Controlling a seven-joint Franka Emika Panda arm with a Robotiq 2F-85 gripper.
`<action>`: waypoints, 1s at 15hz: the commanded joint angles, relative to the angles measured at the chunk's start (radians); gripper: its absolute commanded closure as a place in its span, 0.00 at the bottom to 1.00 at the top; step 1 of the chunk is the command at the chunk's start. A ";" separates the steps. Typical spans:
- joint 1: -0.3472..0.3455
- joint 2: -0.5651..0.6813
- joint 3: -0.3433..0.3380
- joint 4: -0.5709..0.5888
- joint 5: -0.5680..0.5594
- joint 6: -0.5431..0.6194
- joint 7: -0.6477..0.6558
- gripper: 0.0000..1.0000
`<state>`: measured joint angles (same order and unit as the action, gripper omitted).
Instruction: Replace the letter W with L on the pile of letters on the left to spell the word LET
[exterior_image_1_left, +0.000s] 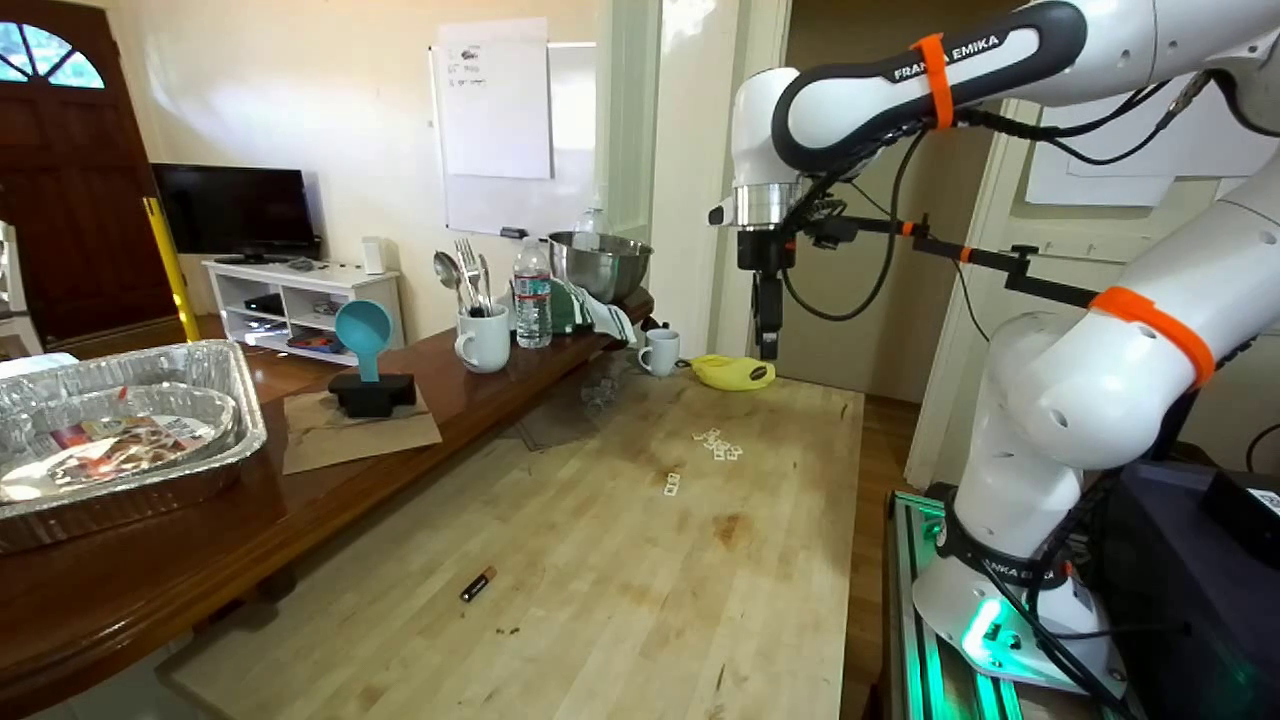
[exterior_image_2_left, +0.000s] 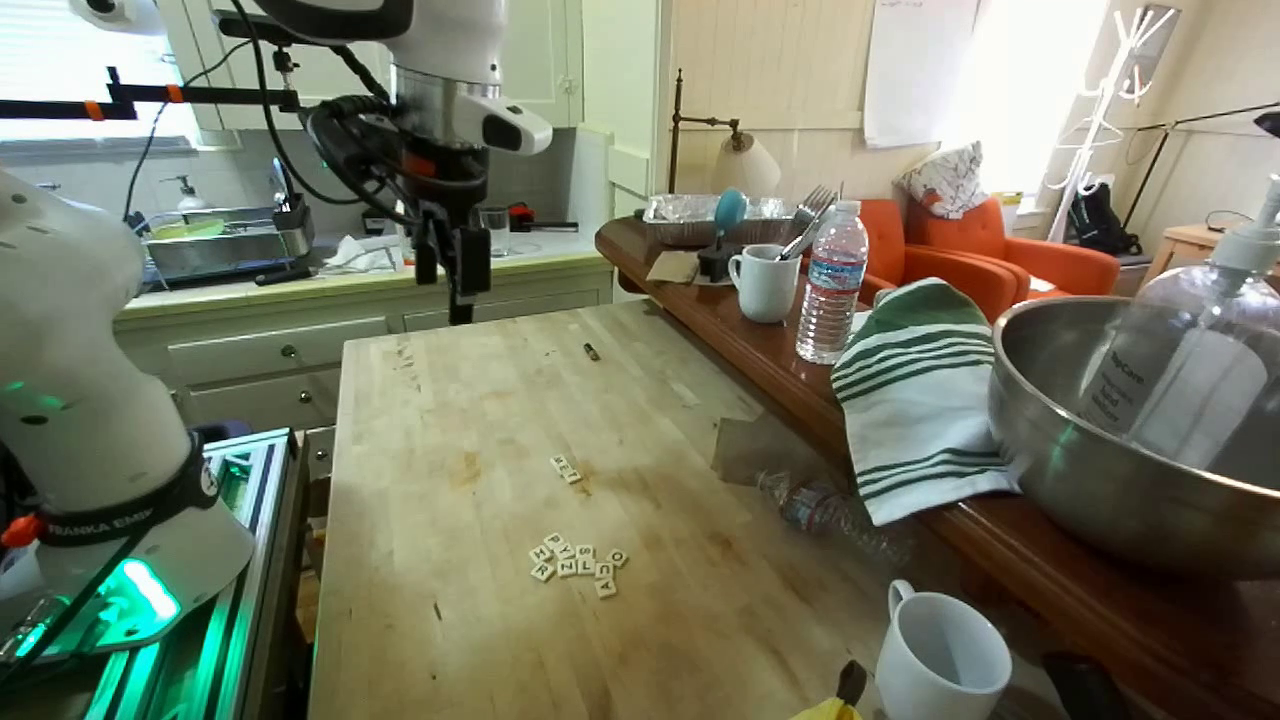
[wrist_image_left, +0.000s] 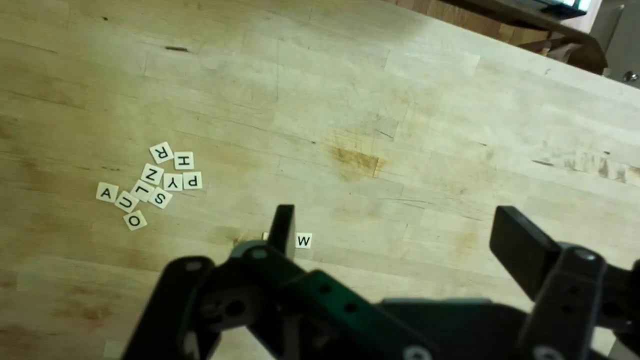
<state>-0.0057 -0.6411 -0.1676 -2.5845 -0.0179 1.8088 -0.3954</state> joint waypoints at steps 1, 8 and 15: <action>0.027 -0.004 0.022 -0.094 0.003 0.143 -0.008 0.00; 0.063 0.121 0.048 -0.169 0.027 0.454 0.026 0.00; 0.053 0.093 0.045 -0.166 0.009 0.428 0.011 0.00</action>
<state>0.0481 -0.5475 -0.1237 -2.7515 -0.0095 2.2394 -0.3847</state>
